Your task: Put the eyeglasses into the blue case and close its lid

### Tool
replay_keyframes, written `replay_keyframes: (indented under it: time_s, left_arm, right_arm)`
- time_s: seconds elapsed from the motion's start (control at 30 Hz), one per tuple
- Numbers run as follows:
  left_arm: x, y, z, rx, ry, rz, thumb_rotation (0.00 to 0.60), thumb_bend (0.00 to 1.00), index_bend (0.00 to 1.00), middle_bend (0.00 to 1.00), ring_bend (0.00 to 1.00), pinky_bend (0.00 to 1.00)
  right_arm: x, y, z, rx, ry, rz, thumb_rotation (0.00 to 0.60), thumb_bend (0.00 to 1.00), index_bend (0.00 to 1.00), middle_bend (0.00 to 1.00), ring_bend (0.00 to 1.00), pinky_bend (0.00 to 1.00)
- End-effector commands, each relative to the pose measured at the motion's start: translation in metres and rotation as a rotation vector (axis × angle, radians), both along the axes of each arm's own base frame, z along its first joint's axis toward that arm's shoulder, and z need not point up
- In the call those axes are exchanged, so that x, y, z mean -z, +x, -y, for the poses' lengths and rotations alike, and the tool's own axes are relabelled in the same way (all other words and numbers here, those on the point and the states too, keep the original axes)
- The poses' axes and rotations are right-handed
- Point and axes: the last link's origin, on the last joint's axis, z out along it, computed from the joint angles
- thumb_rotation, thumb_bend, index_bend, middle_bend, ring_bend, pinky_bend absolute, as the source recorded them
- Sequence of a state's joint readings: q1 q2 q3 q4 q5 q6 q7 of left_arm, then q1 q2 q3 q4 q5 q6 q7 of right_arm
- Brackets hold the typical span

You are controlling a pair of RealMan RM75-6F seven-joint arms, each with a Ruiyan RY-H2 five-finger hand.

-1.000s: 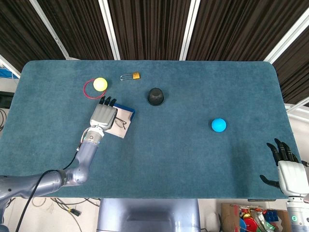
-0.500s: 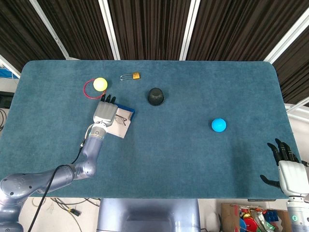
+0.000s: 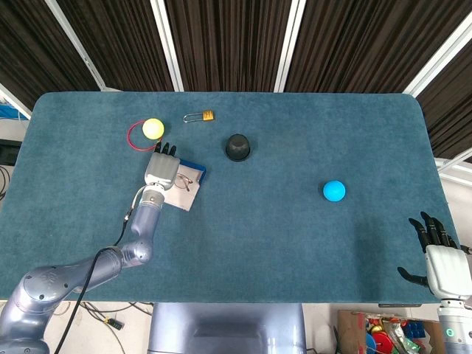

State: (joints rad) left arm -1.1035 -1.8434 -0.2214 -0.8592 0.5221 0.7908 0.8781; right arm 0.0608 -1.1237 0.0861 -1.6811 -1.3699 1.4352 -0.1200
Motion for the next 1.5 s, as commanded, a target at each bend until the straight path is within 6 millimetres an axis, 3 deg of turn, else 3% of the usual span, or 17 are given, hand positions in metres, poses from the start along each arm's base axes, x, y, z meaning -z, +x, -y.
replay_keyframes:
  time_s: [0.03,0.7,1.03,1.13,1.3,1.5]
  left_arm:
    - [0.005,0.0,-0.001,-0.002,-0.007,-0.003,0.6,0.48,0.58,0.09,0.0,0.0]
    - [0.017,0.011,-0.004,-0.031,0.021,0.061,0.6,0.48,0.58,0.09,0.0,0.0]
    - [0.014,0.016,-0.006,-0.048,0.061,0.041,0.6,0.48,0.56,0.09,0.0,0.0]
    - [0.015,0.015,-0.005,-0.051,0.055,0.034,0.6,0.47,0.48,0.09,0.0,0.0]
    - [0.017,0.019,-0.002,-0.043,0.037,0.046,0.6,0.47,0.25,0.08,0.0,0.0]
    - [0.009,0.029,0.005,0.013,0.045,0.035,0.6,0.47,0.09,0.06,0.0,0.0]
  right_arm:
    - [0.0,0.0,0.0,0.003,0.0,0.001,0.6,0.12,0.13,0.0,0.0,0.23]
    - [0.0,0.0,0.0,0.006,-0.001,0.003,0.6,0.12,0.13,0.0,0.0,0.23]
    - [-0.001,0.0,0.0,0.006,-0.002,0.005,0.6,0.12,0.13,0.0,0.0,0.23]
    - [-0.001,-0.001,0.0,0.007,-0.002,0.005,0.6,0.12,0.13,0.0,0.0,0.23]
    - [-0.001,0.0,0.0,0.008,-0.005,0.003,0.6,0.12,0.13,0.0,0.0,0.23]
    - [0.0,-0.001,0.0,0.01,-0.004,0.004,0.6,0.12,0.13,0.0,0.0,0.23]
